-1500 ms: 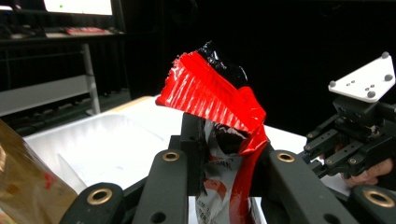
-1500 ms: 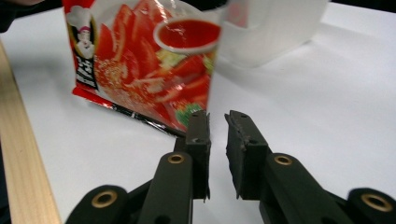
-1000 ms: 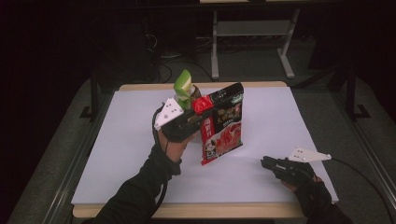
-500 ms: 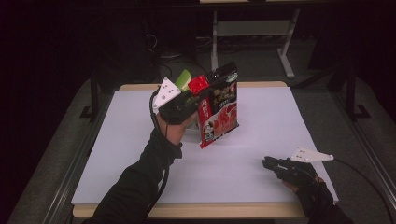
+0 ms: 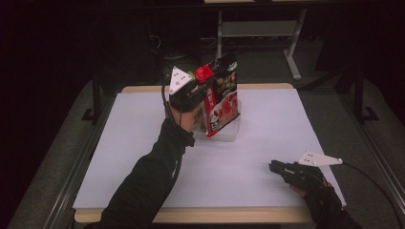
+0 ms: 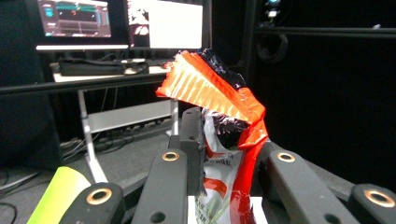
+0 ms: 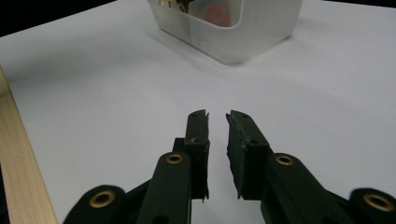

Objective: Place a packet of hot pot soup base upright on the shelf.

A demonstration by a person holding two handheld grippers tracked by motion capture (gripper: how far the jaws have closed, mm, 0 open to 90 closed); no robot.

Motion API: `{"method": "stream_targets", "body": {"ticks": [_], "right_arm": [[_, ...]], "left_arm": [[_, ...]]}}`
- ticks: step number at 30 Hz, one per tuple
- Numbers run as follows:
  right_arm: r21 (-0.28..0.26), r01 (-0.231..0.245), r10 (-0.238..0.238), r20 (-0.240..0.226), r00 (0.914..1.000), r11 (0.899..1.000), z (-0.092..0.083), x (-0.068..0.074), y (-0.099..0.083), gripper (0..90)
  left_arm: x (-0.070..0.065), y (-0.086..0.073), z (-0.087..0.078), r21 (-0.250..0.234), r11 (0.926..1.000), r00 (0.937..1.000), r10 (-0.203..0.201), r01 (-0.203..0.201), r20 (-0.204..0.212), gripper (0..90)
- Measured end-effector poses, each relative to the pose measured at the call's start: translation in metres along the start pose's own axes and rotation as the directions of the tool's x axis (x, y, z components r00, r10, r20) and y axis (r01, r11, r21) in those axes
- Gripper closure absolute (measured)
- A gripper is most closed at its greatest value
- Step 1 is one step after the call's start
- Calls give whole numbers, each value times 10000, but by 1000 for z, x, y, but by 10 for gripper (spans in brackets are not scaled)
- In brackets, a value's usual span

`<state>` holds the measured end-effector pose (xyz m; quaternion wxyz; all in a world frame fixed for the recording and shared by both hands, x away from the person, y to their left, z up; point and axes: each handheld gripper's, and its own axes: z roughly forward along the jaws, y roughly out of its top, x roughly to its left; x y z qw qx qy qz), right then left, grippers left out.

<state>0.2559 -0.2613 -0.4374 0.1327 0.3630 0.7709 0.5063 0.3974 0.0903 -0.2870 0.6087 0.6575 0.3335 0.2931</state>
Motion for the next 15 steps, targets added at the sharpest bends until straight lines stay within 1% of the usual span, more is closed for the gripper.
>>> {"method": "stream_targets", "body": {"ticks": [1,2,5,7,8,10,11,12,13,14,15], "right_arm": [[-6,-10,10,-1,10000,10000,0,0,0,773],[-1,-12,12,12,10000,10000,0,0,-1,773],[-43,-19,19,21,10000,10000,-1,0,-1,773],[-40,-29,29,18,10000,10000,-1,0,-1,773],[-36,-12,12,17,10000,10000,-1,0,-1,773],[-17,7,-7,8,10000,10000,-1,0,-1,773],[-17,7,-7,8,10000,10000,-1,0,-1,773],[-17,27,-27,7,10000,10000,0,0,-1,773],[-19,28,-28,-7,10000,10000,-1,0,-1,773],[-29,32,-32,-11,10000,10000,-1,0,-1,773],[-46,26,-26,-24,10000,10000,-1,0,-1,773]], "left_arm": [[0,-1,5,98,9999,9999,112,-111,-130,755],[-1,-2,7,115,9999,9998,99,-97,-188,755],[-1,-6,21,275,9995,9983,161,-145,-554,755],[-1,-7,27,271,9995,9976,164,-146,-671,754],[-2,-7,33,298,9995,9968,146,-123,-782,754],[-4,-8,40,266,9994,9954,232,-208,-933,753],[-6,-8,44,279,9994,9951,226,-200,-961,753],[-8,-9,48,343,9990,9943,307,-273,-1023,752],[-11,-11,52,356,9986,9920,428,-388,-1184,752],[-11,-13,54,390,9983,9917,471,-427,-1199,751],[-12,-16,58,434,9984,9919,403,-353,-1203,749]]}}
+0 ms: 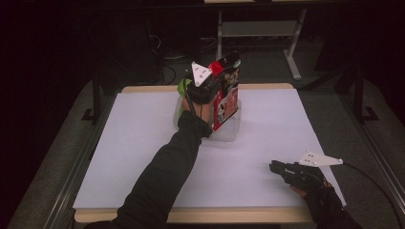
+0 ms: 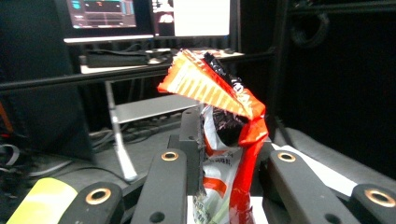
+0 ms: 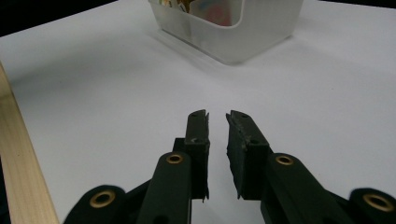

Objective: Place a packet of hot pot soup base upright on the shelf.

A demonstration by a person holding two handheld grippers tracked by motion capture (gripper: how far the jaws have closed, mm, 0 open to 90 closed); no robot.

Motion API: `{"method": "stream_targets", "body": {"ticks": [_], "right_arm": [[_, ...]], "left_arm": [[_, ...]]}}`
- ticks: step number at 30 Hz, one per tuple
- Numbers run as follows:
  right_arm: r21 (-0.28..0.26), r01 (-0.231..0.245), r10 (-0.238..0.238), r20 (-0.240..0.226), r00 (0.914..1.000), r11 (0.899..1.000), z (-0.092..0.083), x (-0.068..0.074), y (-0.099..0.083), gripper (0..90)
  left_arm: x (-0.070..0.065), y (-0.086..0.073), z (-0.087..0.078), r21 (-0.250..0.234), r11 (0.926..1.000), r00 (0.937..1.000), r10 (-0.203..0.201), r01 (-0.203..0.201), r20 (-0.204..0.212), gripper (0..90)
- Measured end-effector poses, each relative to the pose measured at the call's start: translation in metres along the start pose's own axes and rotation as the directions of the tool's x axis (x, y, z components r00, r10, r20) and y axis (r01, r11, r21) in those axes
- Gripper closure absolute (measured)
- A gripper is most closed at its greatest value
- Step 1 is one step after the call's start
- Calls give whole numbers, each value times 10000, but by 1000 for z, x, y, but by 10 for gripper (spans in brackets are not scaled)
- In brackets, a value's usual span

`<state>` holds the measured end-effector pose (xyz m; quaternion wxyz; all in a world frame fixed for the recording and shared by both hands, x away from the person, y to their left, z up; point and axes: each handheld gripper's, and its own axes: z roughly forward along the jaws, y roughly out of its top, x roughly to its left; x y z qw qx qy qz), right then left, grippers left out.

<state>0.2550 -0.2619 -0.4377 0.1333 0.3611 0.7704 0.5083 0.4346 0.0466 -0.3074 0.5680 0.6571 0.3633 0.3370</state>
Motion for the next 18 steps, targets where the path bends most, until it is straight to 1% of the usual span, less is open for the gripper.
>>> {"method": "stream_targets", "body": {"ticks": [1,3,4,5,6,8,9,11,12,13,15,18], "right_arm": [[0,-2,2,-8,10000,10000,0,0,0,773],[-11,15,-15,-32,10000,10000,0,0,0,773],[-26,23,-23,-34,10000,10000,0,0,0,774],[-26,23,-23,-34,10000,10000,0,0,0,774],[-24,27,-27,-35,10000,10000,-1,0,0,773],[-45,55,-56,-40,10000,10000,0,-1,0,779],[-48,55,-55,-50,10000,10000,0,0,0,780],[-31,54,-54,-47,10000,10000,0,0,0,780],[-15,49,-49,-33,10000,10000,0,0,0,780],[2,101,-101,-29,9999,9999,0,0,0,781],[1,100,-100,-27,9999,9999,1,1,0,781],[30,115,-115,-13,9999,9999,1,1,0,780]], "left_arm": [[-2,-4,4,70,10000,10000,-63,63,-29,748],[-3,-11,6,-8,9998,9998,-192,192,42,747],[-5,-14,6,10,9999,9999,-160,160,47,746],[-6,-17,7,-21,9999,9999,-138,139,31,746],[-6,-21,6,-61,9998,9997,-183,184,143,745],[-6,-26,5,-56,9998,9998,-171,172,138,744],[-6,-29,4,-147,9995,9993,-267,270,244,743],[-4,-34,1,-175,9998,9995,-128,133,298,741],[-4,-36,0,-191,9996,9991,-193,200,367,741],[-3,-37,-2,-182,9998,9989,-109,117,461,740],[-2,-40,-5,-239,9997,9986,111,-98,518,741],[1,-41,-9,-318,9994,9977,142,-121,668,742]]}}
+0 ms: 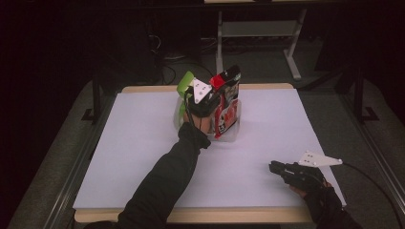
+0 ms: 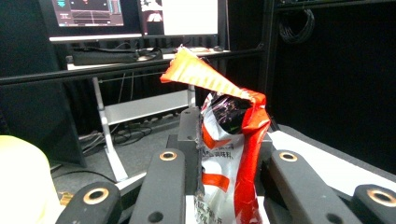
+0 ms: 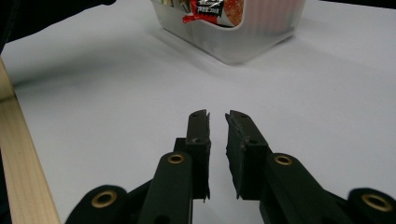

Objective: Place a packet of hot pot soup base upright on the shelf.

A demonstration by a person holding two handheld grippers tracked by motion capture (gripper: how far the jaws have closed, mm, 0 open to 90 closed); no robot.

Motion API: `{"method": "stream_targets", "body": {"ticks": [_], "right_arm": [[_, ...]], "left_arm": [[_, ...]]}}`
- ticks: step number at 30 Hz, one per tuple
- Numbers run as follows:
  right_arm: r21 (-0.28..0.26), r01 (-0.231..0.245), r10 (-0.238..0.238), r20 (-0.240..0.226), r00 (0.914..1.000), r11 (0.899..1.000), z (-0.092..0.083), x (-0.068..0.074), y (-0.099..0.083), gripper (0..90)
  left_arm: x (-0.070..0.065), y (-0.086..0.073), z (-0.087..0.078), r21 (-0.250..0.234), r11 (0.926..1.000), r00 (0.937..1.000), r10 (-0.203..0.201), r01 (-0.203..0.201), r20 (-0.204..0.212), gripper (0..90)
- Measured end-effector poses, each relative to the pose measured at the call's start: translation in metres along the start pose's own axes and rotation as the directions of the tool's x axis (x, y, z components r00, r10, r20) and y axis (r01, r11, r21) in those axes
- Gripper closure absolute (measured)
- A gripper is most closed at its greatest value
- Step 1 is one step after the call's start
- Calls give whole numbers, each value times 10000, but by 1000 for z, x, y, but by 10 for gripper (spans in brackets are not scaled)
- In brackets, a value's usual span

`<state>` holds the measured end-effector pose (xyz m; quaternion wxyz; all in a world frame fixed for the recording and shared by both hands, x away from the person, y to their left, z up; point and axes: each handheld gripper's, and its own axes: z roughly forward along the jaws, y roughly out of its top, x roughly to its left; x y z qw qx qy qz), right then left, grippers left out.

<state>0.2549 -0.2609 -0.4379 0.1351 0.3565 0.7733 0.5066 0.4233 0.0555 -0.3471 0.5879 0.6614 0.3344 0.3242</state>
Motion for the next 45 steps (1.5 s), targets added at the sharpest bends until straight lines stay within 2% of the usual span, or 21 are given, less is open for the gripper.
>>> {"method": "stream_targets", "body": {"ticks": [3,7,9,10,13,17,19,22,26,27,29,33,34,36,37,38,41,42,43,44,45], "right_arm": [[19,-8,8,-14,10000,10000,0,0,0,781],[106,-11,11,-73,10000,9999,3,1,0,783],[112,15,-15,-74,10000,9999,3,1,0,790],[132,53,-52,-81,10000,9999,3,2,0,790],[135,74,-73,-64,10000,9999,3,2,0,790],[150,-14,15,-74,10000,9999,3,0,-1,790],[160,36,-34,-123,9999,9999,4,1,-1,790],[159,89,-88,-67,9999,9998,5,2,0,790],[316,258,-258,-1,9997,9992,11,4,2,787],[349,274,-273,-21,9996,9990,12,5,3,787],[408,367,-365,-49,9993,9985,14,8,4,775],[452,352,-350,-33,9994,9984,14,8,2,765],[453,329,-329,-27,9995,9984,13,7,1,761],[447,259,-259,-23,9997,9987,12,7,0,753],[438,264,-263,-41,9996,9987,12,6,0,753],[434,253,-251,-44,9997,9987,11,6,0,753],[430,236,-234,-59,9997,9988,11,6,0,753],[444,250,-248,-60,9997,9987,12,6,0,752],[442,277,-275,-66,9996,9986,12,7,0,748],[444,269,-267,-66,9996,9987,12,7,1,748],[465,284,-281,-75,9996,9985,12,8,1,748]], "left_arm": [[1,-2,-4,17,9995,9993,320,-320,193,743],[9,-3,-5,127,9990,9991,419,-420,95,746],[12,-1,-3,160,9993,9995,329,-329,27,748],[11,0,-1,149,9994,9996,297,-297,6,749],[0,2,7,22,9977,9976,683,-683,86,751],[-8,1,14,-156,9953,9953,962,-961,61,747],[-7,-2,13,-221,9976,9976,665,-661,191,745],[-2,-3,8,-199,9974,9968,698,-691,393,742],[5,-2,1,-141,9983,9937,573,-562,959,728],[6,-3,0,-99,9986,9920,520,-512,1153,718],[6,-6,-1,205,9973,9886,672,-706,1346,659],[2,-15,-8,220,9958,9817,839,-889,1710,608],[2,-16,-9,384,9937,9763,958,-1051,1941,583],[-1,-23,-13,1047,9811,9635,1350,-1626,2313,516],[-2,-28,-17,1252,9713,9558,1680,-2024,2415,497],[-2,-32,-19,1273,9686,9524,1776,-2137,2480,509],[6,-43,-28,1543,9725,9553,1291,-1744,2660,523],[8,-46,-29,1662,9695,9524,1294,-1799,2761,516],[12,-49,-32,1636,9729,9530,1131,-1637,2810,525],[13,-51,-33,1826,9691,9517,1090,-1661,2871,533],[13,-54,-34,2066,9600,9475,1230,-1890,2952,531]]}}
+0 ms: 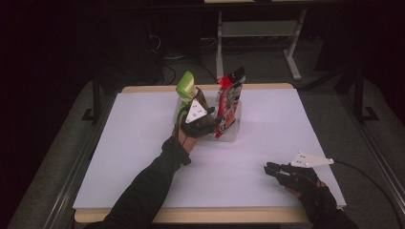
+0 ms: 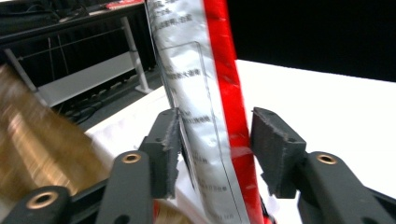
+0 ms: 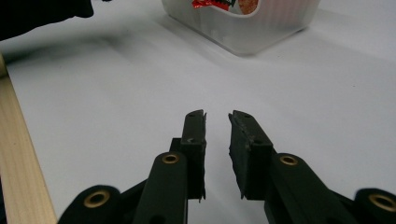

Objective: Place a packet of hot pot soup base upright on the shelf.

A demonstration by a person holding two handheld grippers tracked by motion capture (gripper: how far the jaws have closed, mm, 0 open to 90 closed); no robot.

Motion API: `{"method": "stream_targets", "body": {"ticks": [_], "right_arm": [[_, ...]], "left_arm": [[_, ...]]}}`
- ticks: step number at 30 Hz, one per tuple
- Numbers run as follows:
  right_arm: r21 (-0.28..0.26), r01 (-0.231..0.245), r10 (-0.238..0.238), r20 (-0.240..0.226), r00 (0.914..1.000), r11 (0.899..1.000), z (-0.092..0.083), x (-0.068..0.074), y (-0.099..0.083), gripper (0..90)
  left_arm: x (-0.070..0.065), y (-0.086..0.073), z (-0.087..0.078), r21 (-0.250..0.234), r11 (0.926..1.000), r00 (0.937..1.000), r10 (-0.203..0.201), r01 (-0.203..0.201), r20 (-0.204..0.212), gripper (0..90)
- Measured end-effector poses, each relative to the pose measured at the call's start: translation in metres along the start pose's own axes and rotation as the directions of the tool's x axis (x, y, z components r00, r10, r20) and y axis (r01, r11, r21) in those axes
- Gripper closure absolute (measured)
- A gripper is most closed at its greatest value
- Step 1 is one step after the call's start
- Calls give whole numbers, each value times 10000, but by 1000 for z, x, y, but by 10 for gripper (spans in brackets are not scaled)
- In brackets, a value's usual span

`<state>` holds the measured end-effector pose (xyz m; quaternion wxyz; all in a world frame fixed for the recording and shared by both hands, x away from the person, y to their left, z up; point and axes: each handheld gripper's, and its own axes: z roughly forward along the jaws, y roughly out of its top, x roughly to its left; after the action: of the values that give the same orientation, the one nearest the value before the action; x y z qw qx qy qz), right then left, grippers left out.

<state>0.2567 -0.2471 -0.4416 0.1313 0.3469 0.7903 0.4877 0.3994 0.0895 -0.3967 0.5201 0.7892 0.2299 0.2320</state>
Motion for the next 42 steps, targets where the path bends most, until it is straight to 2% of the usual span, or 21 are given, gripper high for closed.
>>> {"method": "stream_targets", "body": {"ticks": [2,3,9,11,15,19,21,23,24,25,26,28,31,32,34,42], "right_arm": [[30,54,-54,-24,10000,10000,1,0,0,747],[51,49,-49,-20,10000,10000,1,1,0,748],[144,71,-71,-30,10000,9999,3,2,-1,749],[154,113,-113,-25,9999,9998,2,2,-1,748],[132,81,-81,-32,10000,9999,3,1,-1,749],[138,81,-80,-33,10000,9999,2,1,-2,741],[148,27,-26,-38,10000,9999,2,0,-2,741],[191,-2,3,-70,10000,9998,2,0,-3,741],[235,14,-12,-83,10000,9997,4,1,-3,741],[235,14,-12,-83,10000,9997,4,1,-3,741],[243,74,-71,-91,9999,9997,4,1,-2,741],[254,120,-118,-84,9999,9996,4,3,-1,741],[288,129,-126,-105,9999,9995,5,3,-1,742],[297,130,-127,-102,9999,9995,6,3,-1,742],[296,117,-113,-137,9998,9995,6,3,-2,743],[313,151,-145,-196,9997,9994,6,4,-2,751]], "left_arm": [[-3,-8,0,516,9974,9987,499,-503,92,524],[-4,-11,0,613,9964,9983,573,-581,138,532],[-4,-15,1,530,9986,9996,-90,76,264,593],[-3,-17,1,480,9981,9985,-400,382,376,623],[-1,-19,1,249,9956,9950,-916,907,407,622],[0,-22,-4,380,9954,9939,-907,885,628,594],[-1,-23,-7,758,9961,9955,-508,448,794,622],[-6,-24,-8,1168,9930,9962,42,-144,873,621],[-8,-24,-7,1333,9899,9970,388,-476,676,679],[-9,-24,-6,1398,9883,9970,533,-606,552,679],[-9,-24,-5,1384,9889,9972,458,-537,594,734],[-7,-21,-3,1300,9905,9977,375,-447,567,746],[-7,-16,2,1343,9901,9989,369,-405,293,849],[-7,-14,3,1377,9900,9992,252,-293,314,849],[-8,-14,6,1383,9894,9987,394,-436,333,855],[-12,-16,15,1505,9876,9987,415,-458,311,898]]}}
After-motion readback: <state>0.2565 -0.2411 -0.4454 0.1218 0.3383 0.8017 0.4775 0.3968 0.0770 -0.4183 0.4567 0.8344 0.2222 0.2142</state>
